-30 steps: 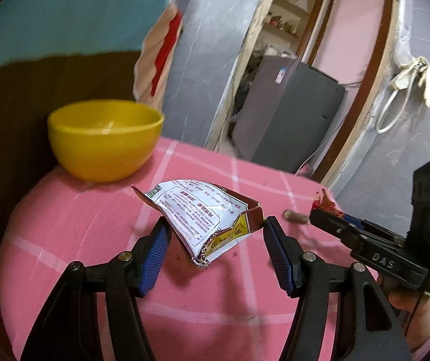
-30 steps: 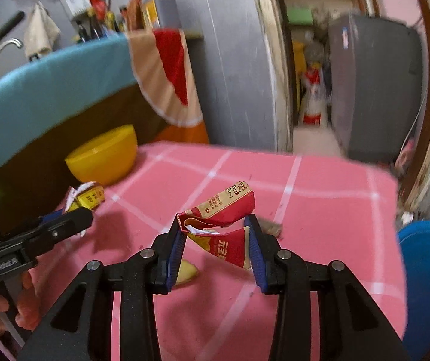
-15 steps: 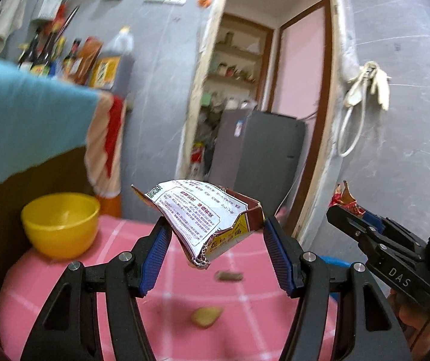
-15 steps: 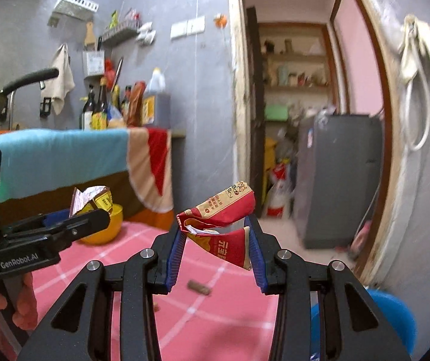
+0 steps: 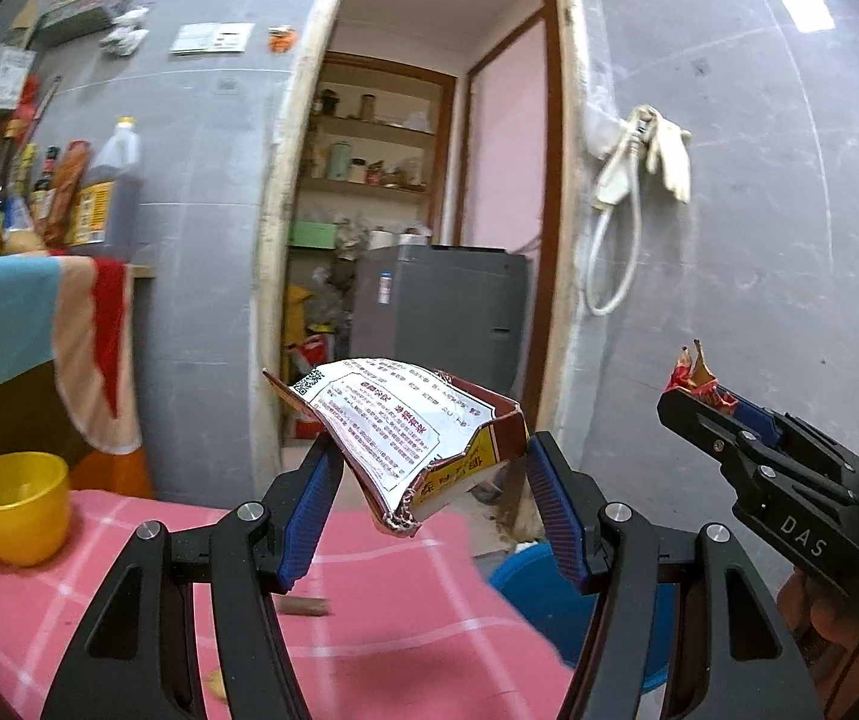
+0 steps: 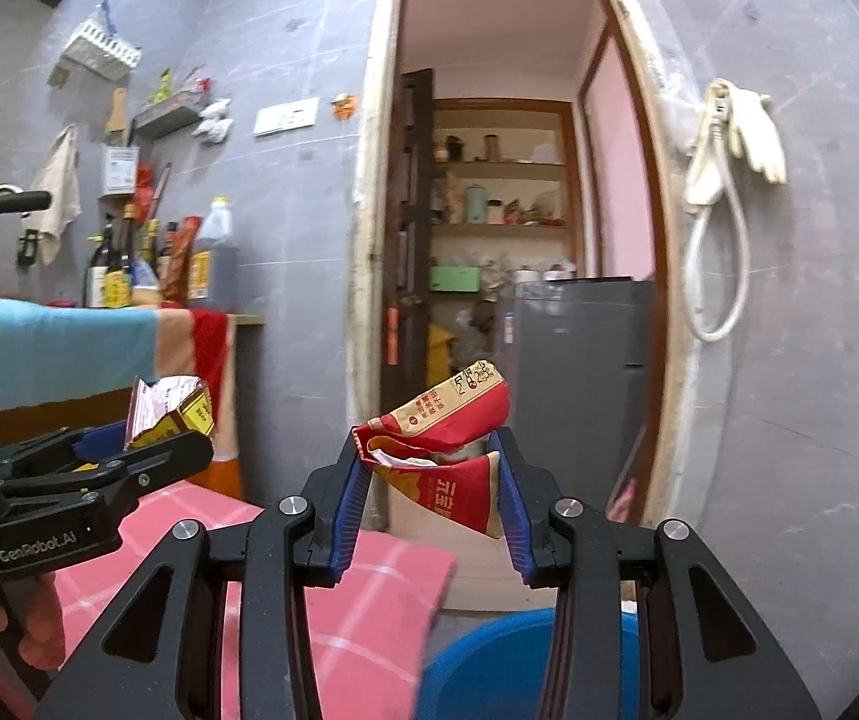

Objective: Collect trash
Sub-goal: 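Carry the white wrapper and red packet over the blue bucket, then open both tools to drop the wrapper and packet into the bucket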

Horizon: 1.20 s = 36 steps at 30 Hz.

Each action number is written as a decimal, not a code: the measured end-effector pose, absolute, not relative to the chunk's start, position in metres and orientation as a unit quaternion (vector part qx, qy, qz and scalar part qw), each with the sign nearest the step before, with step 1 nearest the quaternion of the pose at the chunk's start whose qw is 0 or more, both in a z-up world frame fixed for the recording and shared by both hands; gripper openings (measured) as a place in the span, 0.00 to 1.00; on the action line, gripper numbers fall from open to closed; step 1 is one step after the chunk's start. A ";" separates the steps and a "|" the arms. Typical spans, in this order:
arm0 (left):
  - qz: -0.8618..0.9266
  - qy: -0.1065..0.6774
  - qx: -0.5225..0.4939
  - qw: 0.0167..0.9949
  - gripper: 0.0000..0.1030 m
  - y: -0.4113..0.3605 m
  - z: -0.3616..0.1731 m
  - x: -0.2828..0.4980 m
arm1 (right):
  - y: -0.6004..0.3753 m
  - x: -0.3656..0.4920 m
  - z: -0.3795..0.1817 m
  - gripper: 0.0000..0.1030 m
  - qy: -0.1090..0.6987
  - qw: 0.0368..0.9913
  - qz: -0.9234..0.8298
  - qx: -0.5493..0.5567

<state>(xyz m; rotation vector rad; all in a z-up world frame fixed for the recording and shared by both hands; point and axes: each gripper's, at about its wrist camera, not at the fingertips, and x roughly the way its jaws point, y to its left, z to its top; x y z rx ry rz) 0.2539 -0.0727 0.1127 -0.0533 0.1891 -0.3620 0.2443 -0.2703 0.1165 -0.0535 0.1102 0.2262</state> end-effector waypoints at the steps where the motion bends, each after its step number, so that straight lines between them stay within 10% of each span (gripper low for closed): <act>1: -0.186 0.096 -0.023 0.978 0.56 -0.082 0.112 0.257 | -0.275 0.245 0.115 0.37 0.056 0.992 0.107 -0.026; 36: -0.264 0.347 -0.016 0.900 0.56 -0.198 0.024 0.360 | -0.391 0.292 0.017 0.44 0.242 0.967 0.024 0.073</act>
